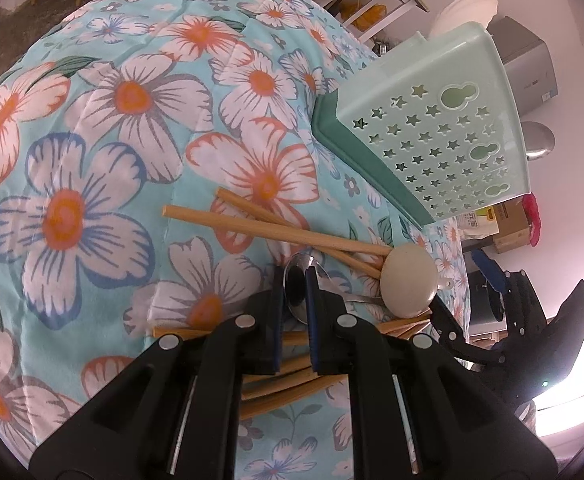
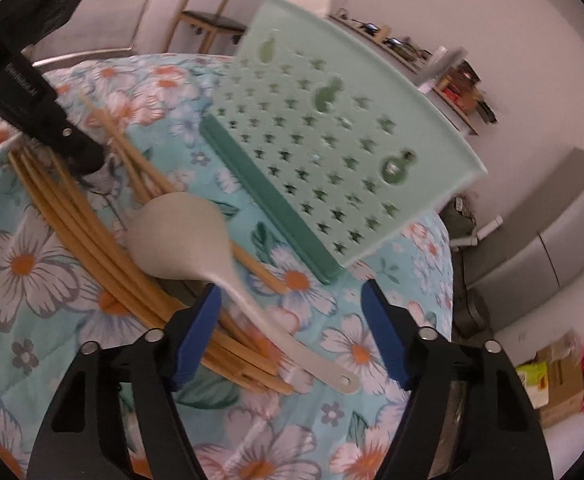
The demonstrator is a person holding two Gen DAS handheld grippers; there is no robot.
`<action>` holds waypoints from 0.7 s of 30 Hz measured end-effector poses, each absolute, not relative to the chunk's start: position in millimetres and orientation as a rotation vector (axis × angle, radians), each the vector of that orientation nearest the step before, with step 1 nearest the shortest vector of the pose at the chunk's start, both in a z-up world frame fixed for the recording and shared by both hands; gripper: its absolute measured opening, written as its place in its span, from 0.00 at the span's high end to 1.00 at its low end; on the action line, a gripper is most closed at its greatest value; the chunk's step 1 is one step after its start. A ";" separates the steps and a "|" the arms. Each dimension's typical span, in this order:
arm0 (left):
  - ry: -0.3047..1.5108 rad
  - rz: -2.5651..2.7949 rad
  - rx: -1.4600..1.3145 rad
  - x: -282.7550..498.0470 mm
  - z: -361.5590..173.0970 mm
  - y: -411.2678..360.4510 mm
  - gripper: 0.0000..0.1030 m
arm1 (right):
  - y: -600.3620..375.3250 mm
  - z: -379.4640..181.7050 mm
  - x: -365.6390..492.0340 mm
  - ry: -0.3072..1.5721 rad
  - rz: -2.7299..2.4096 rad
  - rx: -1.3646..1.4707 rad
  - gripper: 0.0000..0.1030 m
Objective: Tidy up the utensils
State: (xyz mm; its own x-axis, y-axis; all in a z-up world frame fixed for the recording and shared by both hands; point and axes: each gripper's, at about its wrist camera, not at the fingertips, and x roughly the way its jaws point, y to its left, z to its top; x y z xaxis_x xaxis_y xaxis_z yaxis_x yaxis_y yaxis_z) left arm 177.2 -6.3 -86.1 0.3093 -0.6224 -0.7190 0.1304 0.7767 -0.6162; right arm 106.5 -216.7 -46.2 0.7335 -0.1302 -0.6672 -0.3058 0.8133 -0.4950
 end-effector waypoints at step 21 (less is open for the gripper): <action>1.158 -0.530 -0.503 178.9 -84.8 -6.7 0.90 | -149.8 -53.3 112.4 0.672 0.232 -0.853 0.94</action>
State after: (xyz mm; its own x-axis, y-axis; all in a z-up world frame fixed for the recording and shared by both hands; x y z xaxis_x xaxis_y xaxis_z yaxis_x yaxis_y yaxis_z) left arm 178.9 -6.7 -84.8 0.3079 -0.6282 -0.7145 0.1309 0.7719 -0.6222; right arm 112.4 -149.8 -53.3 0.7723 -0.0712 -0.6313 -0.4456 0.6475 -0.6182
